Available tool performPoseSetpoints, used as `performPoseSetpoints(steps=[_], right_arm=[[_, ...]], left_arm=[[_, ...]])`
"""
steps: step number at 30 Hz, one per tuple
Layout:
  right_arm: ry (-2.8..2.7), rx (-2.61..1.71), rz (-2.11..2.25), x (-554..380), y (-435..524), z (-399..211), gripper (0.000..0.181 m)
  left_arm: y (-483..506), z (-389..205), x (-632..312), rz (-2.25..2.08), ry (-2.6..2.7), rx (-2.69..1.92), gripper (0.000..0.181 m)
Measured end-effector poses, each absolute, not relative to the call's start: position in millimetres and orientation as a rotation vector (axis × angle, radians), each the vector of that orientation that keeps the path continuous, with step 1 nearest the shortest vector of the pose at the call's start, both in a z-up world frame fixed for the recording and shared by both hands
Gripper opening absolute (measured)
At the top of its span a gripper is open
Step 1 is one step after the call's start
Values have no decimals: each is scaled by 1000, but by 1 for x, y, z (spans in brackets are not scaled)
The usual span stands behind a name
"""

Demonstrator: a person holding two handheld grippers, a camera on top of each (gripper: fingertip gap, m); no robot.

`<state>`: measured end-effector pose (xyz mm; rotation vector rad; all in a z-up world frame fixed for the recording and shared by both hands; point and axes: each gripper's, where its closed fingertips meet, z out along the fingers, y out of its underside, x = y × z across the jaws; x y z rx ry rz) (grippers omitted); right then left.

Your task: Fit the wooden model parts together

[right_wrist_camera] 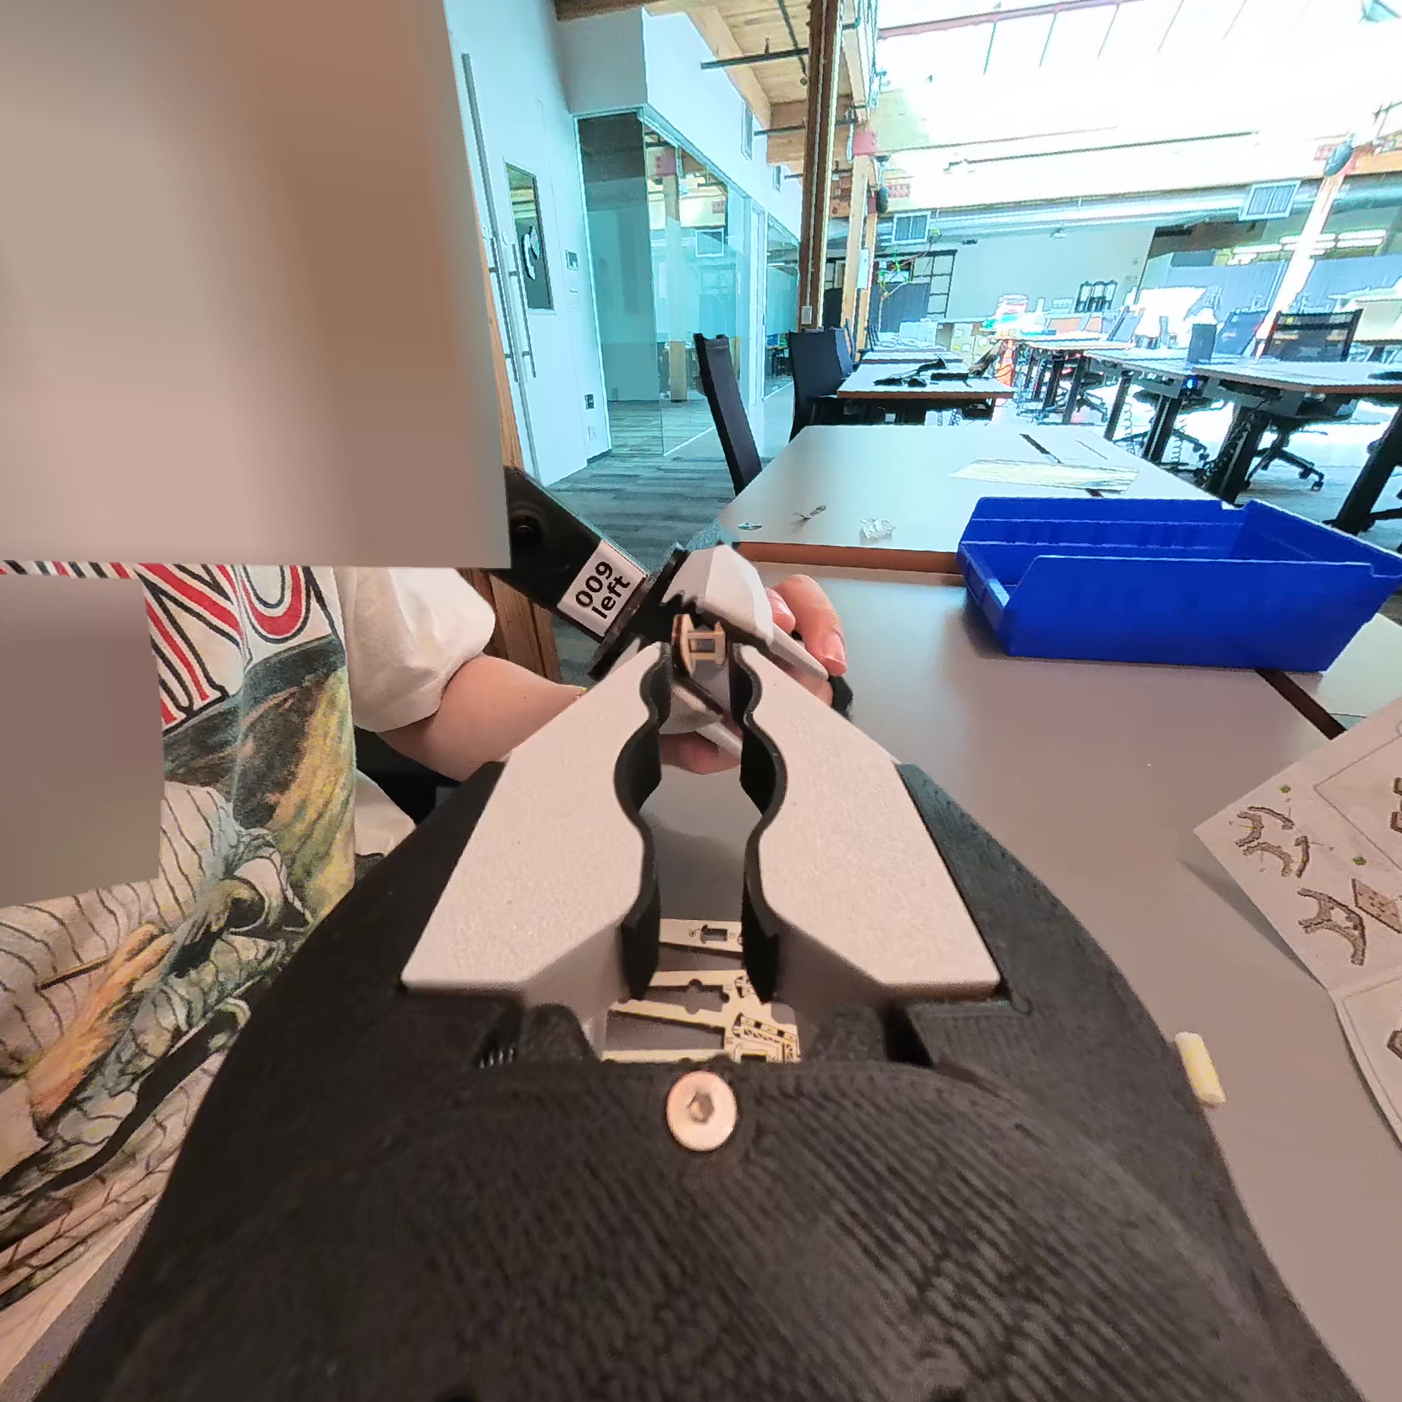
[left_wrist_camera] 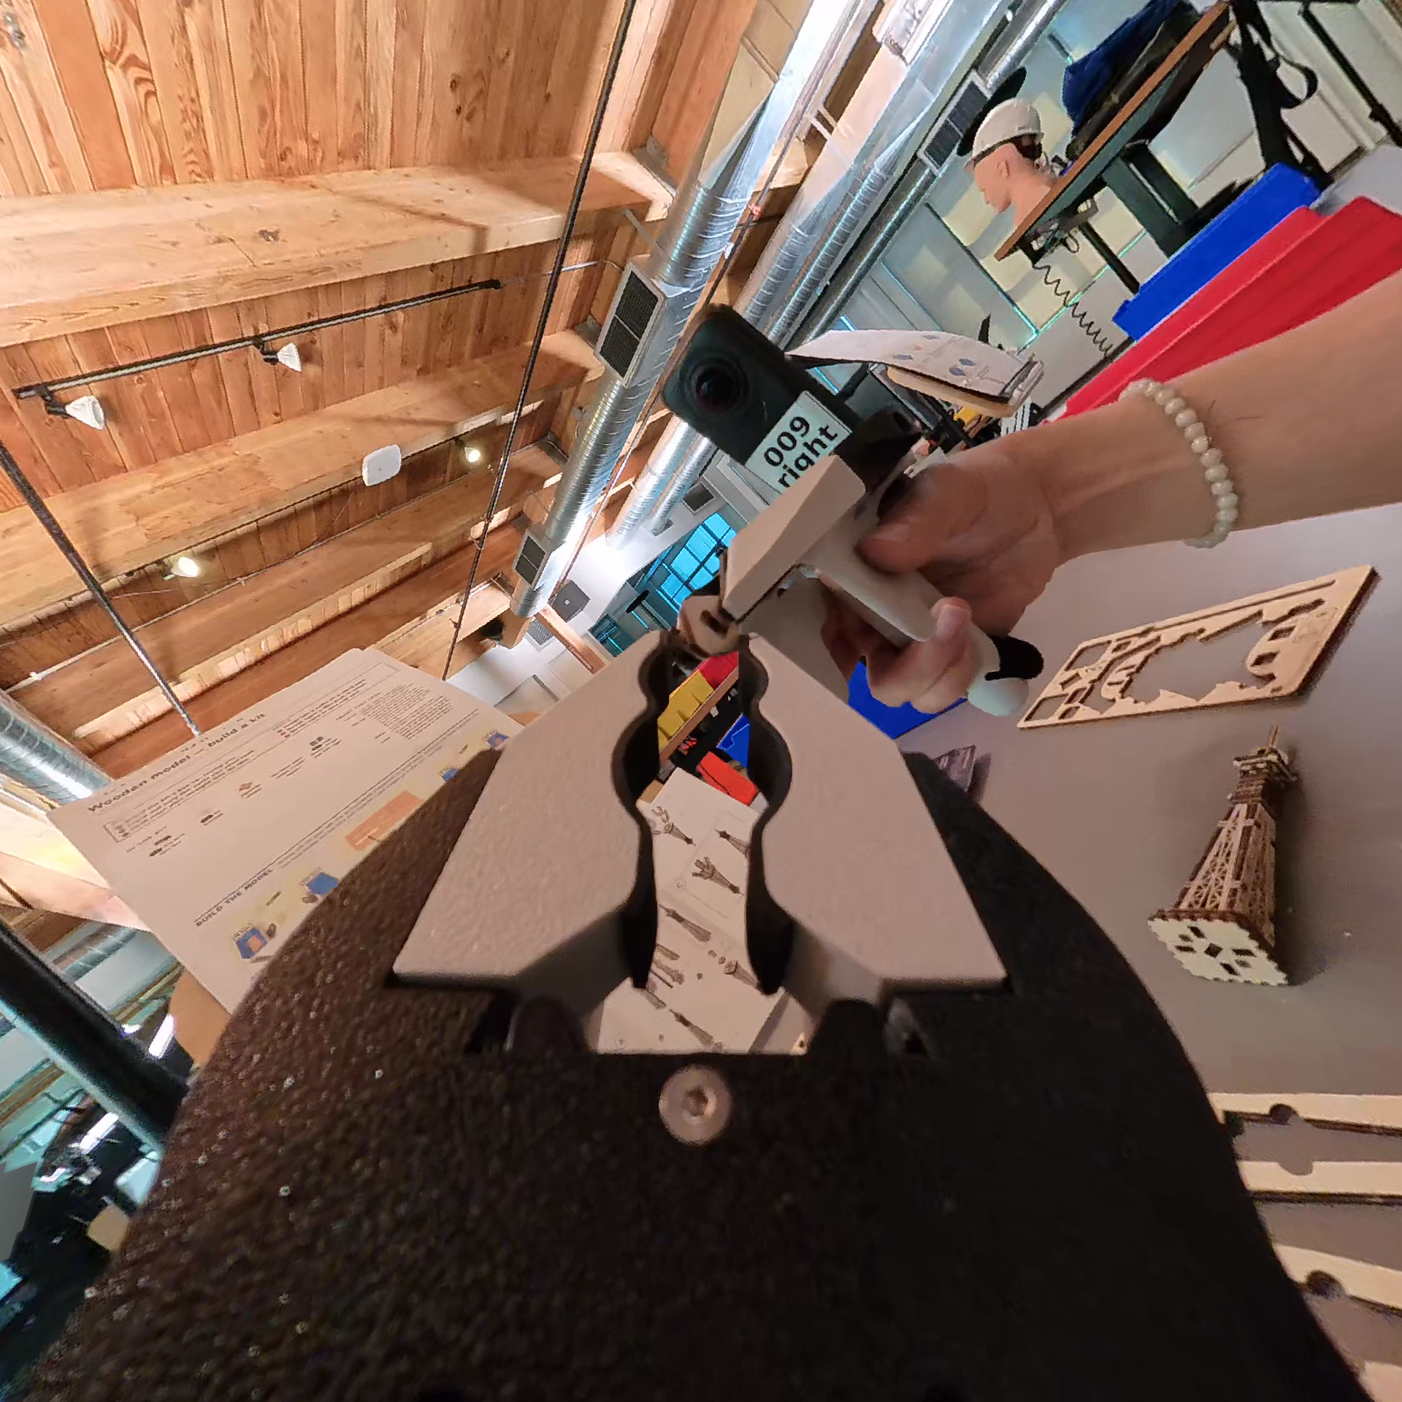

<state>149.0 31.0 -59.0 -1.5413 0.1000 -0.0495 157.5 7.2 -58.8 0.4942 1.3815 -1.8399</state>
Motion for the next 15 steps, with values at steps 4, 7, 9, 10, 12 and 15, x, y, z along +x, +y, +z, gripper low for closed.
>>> performPoseSetpoints(steps=[4,7,9,10,12,15], right_arm=[[110,-1541,-22,149,33,-61,13],[132,-1551,-44,153,31,-61,14],[129,-1577,-83,155,29,-64,15],[124,-1590,-107,155,29,-65,15],[121,-1615,-162,158,29,-66,15],[123,-1643,-239,161,27,-66,15]], left_arm=[[7,-60,159,-1789,1373,507,14],[7,-62,162,-1745,1377,504,15],[6,-64,164,-1704,1391,509,15],[6,-65,165,-1692,1391,508,15],[6,-65,167,-1678,1395,496,15],[6,-65,170,-1671,1401,482,15]])
